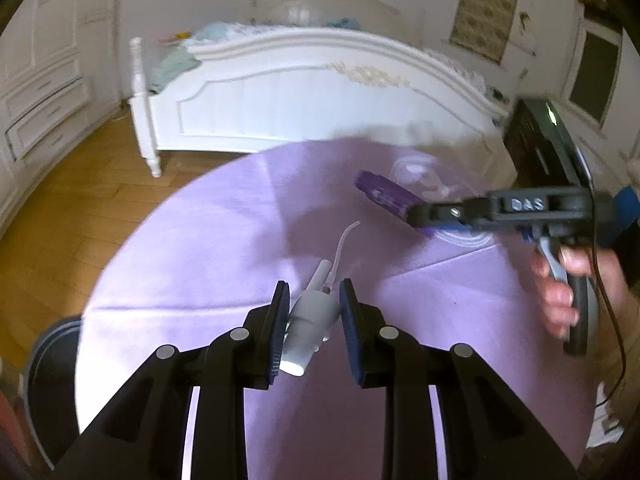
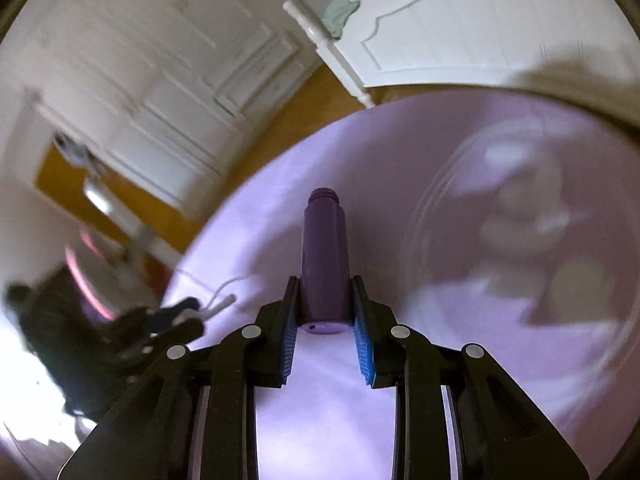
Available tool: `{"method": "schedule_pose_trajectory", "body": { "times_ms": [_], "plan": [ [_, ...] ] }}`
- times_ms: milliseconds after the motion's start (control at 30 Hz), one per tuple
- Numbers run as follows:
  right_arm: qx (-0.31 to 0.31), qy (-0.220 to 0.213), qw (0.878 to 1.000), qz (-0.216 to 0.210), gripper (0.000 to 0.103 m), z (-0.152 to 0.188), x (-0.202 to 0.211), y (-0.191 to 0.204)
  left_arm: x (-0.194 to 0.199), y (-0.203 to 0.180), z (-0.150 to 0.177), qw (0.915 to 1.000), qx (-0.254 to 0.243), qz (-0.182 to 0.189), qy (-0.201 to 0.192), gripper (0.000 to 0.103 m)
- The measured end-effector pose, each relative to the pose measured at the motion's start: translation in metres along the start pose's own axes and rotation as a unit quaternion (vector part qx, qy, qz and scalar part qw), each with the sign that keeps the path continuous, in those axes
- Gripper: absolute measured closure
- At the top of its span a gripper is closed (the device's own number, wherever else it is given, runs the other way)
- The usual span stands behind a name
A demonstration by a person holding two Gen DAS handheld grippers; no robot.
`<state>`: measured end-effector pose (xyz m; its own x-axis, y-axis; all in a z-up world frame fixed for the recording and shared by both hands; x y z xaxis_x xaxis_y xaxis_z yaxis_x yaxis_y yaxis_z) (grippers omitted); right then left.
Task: Collect trash
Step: 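Carry the white bottle and purple tube over the bin and open both tools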
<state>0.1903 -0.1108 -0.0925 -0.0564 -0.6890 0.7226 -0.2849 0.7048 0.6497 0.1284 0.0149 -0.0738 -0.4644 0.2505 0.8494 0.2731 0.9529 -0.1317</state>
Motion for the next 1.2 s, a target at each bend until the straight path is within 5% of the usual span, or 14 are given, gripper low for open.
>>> {"method": "schedule_pose_trajectory", "body": {
  "times_ms": [200,633,900,1200],
  "plan": [
    [-0.009,-0.021,0.998,-0.062,0.077,0.037,0.005,0.051,0.038,0.024,0.019,0.9983,0.031,-0.026,-0.041,0.076],
    [0.052,0.036,0.996,-0.06,0.077,0.067,-0.074,0.17,0.102,0.1,0.063,0.9824,0.09,-0.116,-0.116,0.076],
    [0.079,0.08,0.992,-0.048,0.077,0.068,-0.135,0.222,0.111,0.148,0.091,0.9745,0.137,-0.13,-0.121,0.076],
    [0.082,0.102,0.991,-0.034,0.077,0.055,-0.178,0.237,0.1,0.196,0.119,0.9695,0.186,-0.118,-0.107,0.076]
  ]
}}
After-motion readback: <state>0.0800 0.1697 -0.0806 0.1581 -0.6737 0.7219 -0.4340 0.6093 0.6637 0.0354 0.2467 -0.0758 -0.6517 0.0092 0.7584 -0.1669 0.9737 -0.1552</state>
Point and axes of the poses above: each gripper's, at about its wrist camera, not at the fingertips, and x roughly against the way its jaws point, y to its left, z to its underside, the point moved 9 cm from there along -x, roughly the way its jaws point, and after that the axes turned 13 degrees about y, right-handed, at the moved point
